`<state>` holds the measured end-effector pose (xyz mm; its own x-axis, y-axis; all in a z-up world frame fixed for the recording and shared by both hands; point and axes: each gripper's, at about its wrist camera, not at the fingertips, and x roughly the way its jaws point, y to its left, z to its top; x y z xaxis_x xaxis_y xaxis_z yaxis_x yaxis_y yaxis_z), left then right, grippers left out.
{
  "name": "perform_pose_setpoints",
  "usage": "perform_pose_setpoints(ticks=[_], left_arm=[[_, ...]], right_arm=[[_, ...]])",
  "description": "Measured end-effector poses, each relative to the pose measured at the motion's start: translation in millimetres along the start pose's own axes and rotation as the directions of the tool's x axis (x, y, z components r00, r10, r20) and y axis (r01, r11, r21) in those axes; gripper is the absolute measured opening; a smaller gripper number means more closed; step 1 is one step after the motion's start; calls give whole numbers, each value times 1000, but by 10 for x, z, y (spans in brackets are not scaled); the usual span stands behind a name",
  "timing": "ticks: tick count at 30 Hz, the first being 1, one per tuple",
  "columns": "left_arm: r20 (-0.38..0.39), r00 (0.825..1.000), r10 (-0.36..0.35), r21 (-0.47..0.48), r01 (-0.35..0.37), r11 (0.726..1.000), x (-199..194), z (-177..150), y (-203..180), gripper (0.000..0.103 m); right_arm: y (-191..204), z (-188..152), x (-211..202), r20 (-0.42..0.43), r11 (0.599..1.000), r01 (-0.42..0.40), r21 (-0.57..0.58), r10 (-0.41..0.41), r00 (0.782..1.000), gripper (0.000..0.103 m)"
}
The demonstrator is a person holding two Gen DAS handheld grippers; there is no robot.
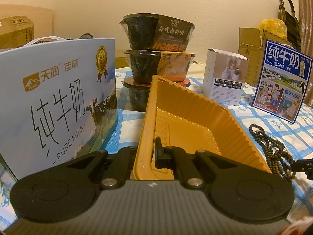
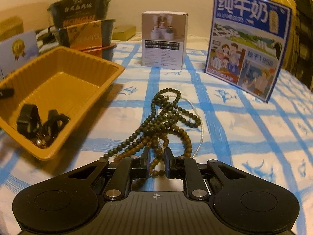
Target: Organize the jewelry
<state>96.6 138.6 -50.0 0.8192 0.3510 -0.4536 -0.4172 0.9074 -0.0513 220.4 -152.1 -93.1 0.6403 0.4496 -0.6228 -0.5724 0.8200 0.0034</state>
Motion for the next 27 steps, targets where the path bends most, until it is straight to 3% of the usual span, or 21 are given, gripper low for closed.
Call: perform_pose_setpoints(ticks=[6,12,13,14,17,21,27], left_arm=[[0,1000,-1,3,1,1000,4,12,-10,5],[0,1000,-2,5,2,1000,11,20,-13,5],[-1,1000,-2,5,2,1000,10,19,-14,5],[-1,1000,-2,5,2,1000,10,19,-15,5],[-1,1000,-1,5,1,1000,12,19,-15,5],[-1,1000,-2,5,2,1000,14,18,-16,5],[2,1000,-3,5,3,1000,8,11,-20,5]], right_arm=[[126,1,173,-15,986,30,-164,-33,999,17],[246,-58,311,-12,942,79,-326,-87,996,16],[248,-66,306,-2,937,81,-339,-87,996,6],[238,-67,286,9,936,81,-342,-83,997,6],[137,6,170,38,961,62,-269,-54,998,6],[-152,214,-52,70,998,-9,-64,14,997,6],[-516,524,-391,128,984,-112,139,94,987,6]])
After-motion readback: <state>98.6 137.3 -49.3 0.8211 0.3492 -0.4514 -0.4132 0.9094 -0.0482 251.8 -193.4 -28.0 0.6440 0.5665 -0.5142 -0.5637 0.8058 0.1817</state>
